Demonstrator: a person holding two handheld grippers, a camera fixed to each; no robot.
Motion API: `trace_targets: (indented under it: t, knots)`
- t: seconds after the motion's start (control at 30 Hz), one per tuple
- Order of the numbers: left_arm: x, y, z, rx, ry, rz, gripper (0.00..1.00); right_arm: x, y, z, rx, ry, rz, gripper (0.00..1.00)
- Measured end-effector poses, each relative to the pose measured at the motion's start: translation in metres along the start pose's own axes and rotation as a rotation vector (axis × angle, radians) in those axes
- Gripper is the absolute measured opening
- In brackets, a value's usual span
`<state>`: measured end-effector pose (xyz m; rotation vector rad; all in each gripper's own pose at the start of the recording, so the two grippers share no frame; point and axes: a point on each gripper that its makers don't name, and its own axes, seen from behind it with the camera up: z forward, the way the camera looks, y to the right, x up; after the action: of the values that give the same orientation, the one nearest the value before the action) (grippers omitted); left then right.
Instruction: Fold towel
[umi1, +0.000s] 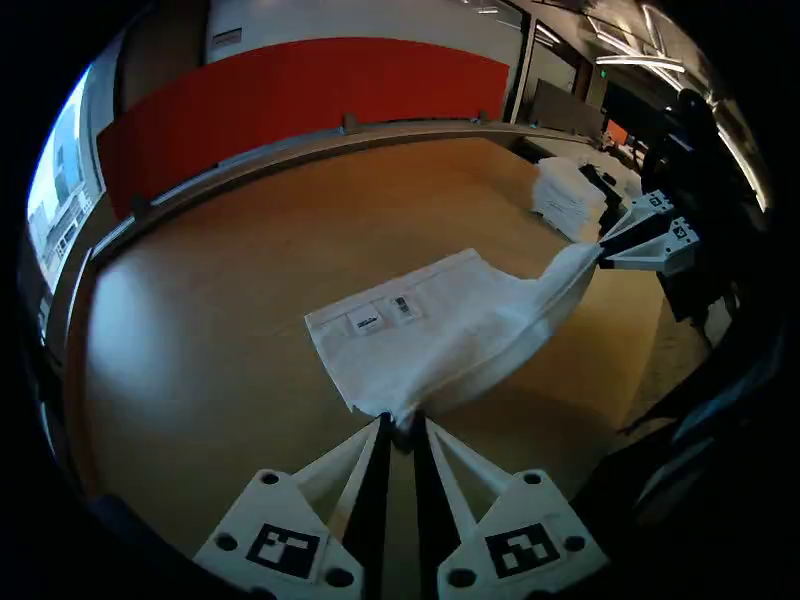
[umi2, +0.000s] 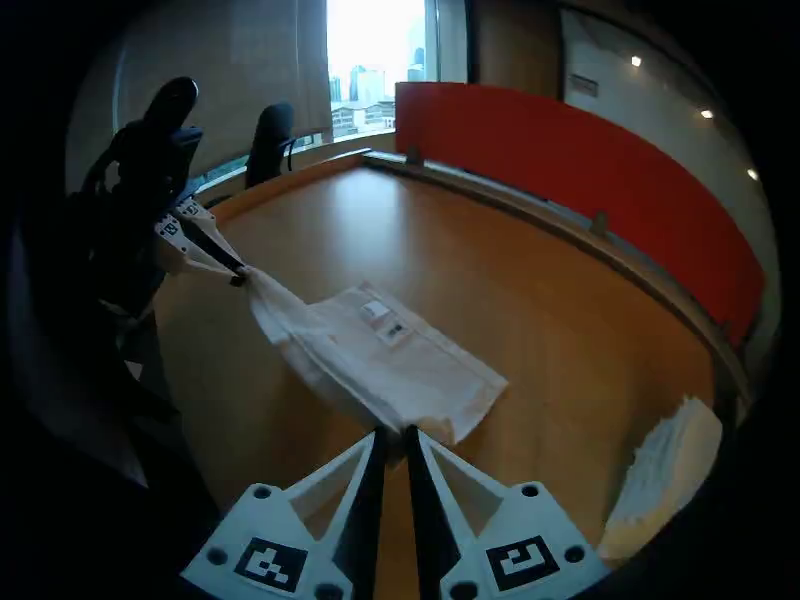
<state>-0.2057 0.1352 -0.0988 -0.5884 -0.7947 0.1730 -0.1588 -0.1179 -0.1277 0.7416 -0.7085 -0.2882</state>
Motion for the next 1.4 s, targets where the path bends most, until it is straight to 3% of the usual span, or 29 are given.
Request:
trace_targets:
  t: [0.3, 0.7, 1.4]
  knots:
    - [0.009, -0.010, 0.018, 0.017, 0.003, -0.043, 0.15, 0.004, 0.019, 0.017, -0.026, -0.014, -0.005, 0.15]
    - [0.015, -0.035, 0.060, 0.037, -0.013, -0.086, 0.15, 0.008, 0.049, 0.057, -0.053, -0.032, 0.031, 0.15]
    - [0.008, -0.046, 0.101, 0.050, -0.054, -0.086, 0.15, -0.010, 0.070, 0.090, -0.062, -0.098, 0.032, 0.15]
